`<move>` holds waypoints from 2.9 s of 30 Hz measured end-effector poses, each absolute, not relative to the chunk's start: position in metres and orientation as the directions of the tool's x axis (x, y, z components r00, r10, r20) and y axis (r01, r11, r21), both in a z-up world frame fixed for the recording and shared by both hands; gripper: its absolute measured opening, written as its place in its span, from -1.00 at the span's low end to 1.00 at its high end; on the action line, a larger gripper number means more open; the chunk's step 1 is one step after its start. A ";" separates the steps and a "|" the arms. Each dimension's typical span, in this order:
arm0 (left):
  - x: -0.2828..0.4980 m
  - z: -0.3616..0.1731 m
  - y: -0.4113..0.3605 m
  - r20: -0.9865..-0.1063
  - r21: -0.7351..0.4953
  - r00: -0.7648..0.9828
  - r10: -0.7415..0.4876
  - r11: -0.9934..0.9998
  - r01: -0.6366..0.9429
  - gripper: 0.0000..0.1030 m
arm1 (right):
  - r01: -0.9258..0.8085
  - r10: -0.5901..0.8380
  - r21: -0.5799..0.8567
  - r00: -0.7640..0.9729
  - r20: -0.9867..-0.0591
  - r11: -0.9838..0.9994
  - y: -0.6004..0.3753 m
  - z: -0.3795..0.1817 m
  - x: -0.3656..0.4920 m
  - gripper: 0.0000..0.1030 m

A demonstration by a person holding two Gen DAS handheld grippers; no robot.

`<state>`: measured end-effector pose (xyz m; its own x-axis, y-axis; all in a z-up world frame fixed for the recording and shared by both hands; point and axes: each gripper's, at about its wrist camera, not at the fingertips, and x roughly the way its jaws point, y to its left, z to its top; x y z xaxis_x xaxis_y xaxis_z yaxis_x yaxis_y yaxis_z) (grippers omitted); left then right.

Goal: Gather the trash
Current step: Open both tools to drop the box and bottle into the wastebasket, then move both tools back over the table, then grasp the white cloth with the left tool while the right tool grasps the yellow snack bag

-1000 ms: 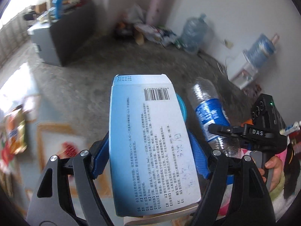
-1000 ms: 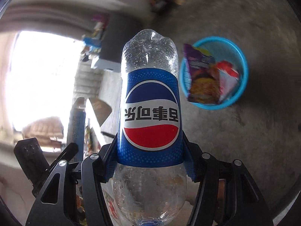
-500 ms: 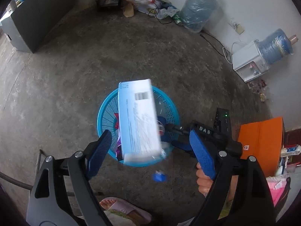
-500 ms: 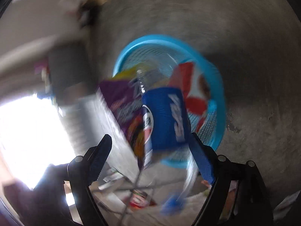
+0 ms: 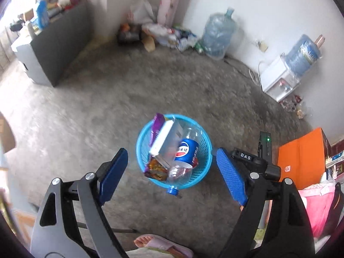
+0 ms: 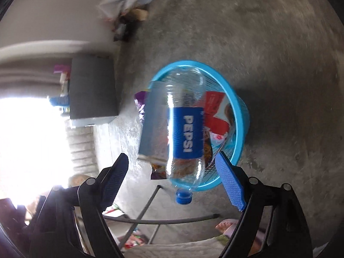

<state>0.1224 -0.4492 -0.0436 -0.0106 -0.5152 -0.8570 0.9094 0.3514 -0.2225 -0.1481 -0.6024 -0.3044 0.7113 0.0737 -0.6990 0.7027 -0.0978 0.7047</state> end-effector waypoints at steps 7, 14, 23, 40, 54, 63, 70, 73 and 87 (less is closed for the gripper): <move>0.131 0.018 -0.364 -0.800 -0.201 0.088 -0.593 0.403 0.893 0.55 | 0.716 0.019 0.688 0.691 -0.722 0.120 -0.569 -0.228 -0.138 0.57; 0.122 0.031 -0.253 -0.761 -0.214 0.198 -0.618 0.526 0.823 0.55 | 0.661 0.024 0.616 0.673 -0.739 0.428 -0.517 -0.144 -0.099 0.57; 0.141 0.031 -0.101 -0.677 -0.261 0.412 -0.609 0.723 0.640 0.45 | 0.410 0.188 0.610 0.706 -0.683 0.678 -0.443 -0.061 -0.022 0.57; 0.279 0.031 0.063 -0.654 -0.275 0.624 -0.428 0.903 0.331 0.30 | 0.186 0.396 0.600 0.597 -0.698 0.778 -0.318 -0.037 0.171 0.55; 0.370 -0.030 0.049 -0.768 -0.151 0.563 -0.304 0.941 0.302 0.18 | 0.280 0.342 0.539 0.528 -0.778 0.794 -0.289 -0.075 0.277 -0.28; 0.347 -0.036 0.035 -0.766 -0.160 0.537 -0.352 0.915 0.371 -0.38 | 0.193 0.420 0.566 0.492 -0.762 0.801 -0.245 -0.079 0.285 -0.47; 0.320 -0.040 0.025 -0.761 -0.178 0.519 -0.388 0.895 0.408 -0.47 | 0.148 0.449 0.570 0.473 -0.758 0.808 -0.227 -0.077 0.276 -0.48; 0.305 -0.040 0.024 -0.765 -0.183 0.506 -0.398 0.888 0.421 -0.47 | 0.131 0.448 0.560 0.465 -0.764 0.818 -0.223 -0.076 0.268 -0.48; 0.191 -0.043 0.027 -0.781 -0.248 0.433 -0.450 0.860 0.447 -0.47 | 0.104 0.427 0.520 0.447 -0.786 0.848 -0.205 -0.073 0.162 -0.48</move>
